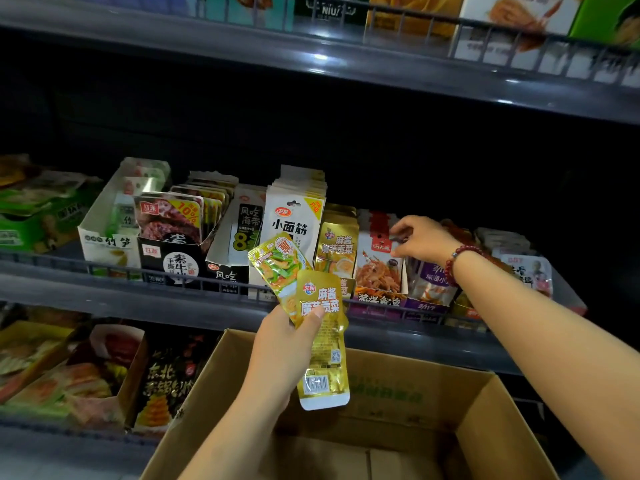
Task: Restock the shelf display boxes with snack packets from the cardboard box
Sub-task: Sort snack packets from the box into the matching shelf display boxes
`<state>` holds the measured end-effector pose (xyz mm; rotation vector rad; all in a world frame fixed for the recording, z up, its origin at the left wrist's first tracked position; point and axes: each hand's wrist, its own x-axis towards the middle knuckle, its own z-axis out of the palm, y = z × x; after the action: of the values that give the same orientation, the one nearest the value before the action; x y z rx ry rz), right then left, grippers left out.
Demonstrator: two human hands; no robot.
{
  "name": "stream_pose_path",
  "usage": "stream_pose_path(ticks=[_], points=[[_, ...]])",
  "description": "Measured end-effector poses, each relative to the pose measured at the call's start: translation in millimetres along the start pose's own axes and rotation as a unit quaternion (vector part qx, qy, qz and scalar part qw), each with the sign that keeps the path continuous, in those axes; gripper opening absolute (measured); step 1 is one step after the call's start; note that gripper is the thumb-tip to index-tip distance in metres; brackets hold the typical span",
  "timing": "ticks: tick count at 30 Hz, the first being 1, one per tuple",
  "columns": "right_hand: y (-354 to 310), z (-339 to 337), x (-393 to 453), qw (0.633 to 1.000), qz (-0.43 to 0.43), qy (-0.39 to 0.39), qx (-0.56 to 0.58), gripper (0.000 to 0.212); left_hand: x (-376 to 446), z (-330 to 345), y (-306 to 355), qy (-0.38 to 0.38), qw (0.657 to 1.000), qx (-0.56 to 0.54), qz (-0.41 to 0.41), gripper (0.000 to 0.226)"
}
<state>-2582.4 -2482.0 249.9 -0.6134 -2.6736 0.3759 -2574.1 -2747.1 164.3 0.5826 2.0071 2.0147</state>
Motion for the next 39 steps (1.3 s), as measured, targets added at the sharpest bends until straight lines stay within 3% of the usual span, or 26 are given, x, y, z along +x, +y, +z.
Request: stream_pose_path(ticks=[5,9,12,16,18,22,28,34,39], points=[[-4,3,0,0.999,-0.015,0.0,-0.035,0.032,0,0,1,-0.01,1.0,-0.005,-0.007,0.008],[-20,-2,-15,0.999,-0.046,-0.014,0.02,0.022,2,-2,3,-0.023,0.999,-0.031,-0.03,0.013],[-37,-10,-31,0.989,-0.063,-0.083,0.1,0.02,0,-4,6,-0.047,0.997,-0.055,-0.034,0.018],[-61,-19,-59,0.955,-0.093,-0.247,0.137,0.019,-3,-5,13,-0.07,0.995,-0.068,-0.026,0.018],[-69,-19,-74,0.945,-0.09,-0.274,0.157,0.016,-4,-5,15,-0.079,0.994,-0.066,-0.021,0.02],[-68,-17,-96,0.947,-0.045,-0.232,0.219,0.017,-8,-5,18,-0.098,0.994,-0.055,-0.013,0.026],[-54,-17,-122,0.94,0.038,-0.168,0.296,0.015,-8,-3,20,-0.114,0.988,-0.094,-0.052,0.018],[-36,-20,-134,0.945,0.058,-0.076,0.314,0.009,-6,-5,22,-0.129,0.972,-0.149,-0.126,0.02],[-31,-25,-136,0.967,0.054,0.032,0.248,0.011,-5,-12,21,-0.117,0.944,-0.246,-0.185,0.023]])
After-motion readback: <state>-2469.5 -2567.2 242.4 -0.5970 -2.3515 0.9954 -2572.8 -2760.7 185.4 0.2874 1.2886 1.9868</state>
